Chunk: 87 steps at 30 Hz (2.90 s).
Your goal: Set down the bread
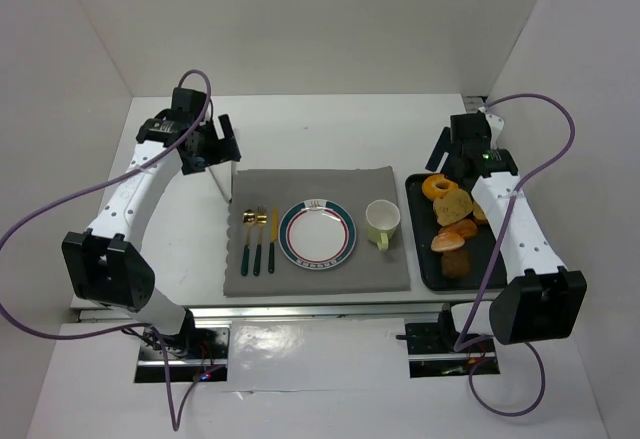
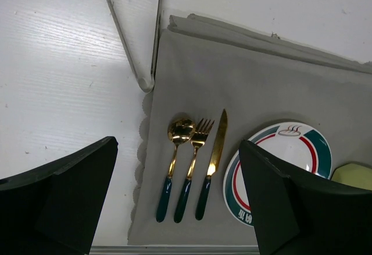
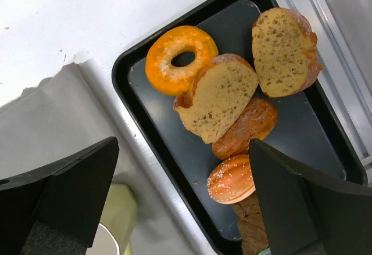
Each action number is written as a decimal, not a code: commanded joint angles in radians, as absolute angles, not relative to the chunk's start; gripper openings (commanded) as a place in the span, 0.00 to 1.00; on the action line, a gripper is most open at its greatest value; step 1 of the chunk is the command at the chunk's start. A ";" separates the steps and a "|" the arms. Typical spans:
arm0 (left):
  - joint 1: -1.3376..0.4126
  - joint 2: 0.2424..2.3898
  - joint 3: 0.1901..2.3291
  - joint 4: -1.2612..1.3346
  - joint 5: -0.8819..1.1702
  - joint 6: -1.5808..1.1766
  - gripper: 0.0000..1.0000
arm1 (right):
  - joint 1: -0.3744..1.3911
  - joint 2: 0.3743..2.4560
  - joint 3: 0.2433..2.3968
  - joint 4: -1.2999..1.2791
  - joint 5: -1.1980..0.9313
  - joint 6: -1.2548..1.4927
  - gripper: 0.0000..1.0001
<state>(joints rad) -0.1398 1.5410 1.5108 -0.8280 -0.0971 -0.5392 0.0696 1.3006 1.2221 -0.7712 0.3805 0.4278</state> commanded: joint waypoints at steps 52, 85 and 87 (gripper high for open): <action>-0.020 2.272 1.934 -0.857 -0.172 -0.586 0.99 | 0.069 1.299 1.198 -0.747 0.367 0.399 1.00; -0.081 1.903 1.979 -0.847 -0.054 -0.242 0.15 | 0.069 1.364 1.316 -0.752 0.356 0.399 1.00; -0.170 1.858 1.979 -0.891 -0.031 -0.232 0.18 | 0.069 1.364 1.339 -0.775 0.365 0.399 1.00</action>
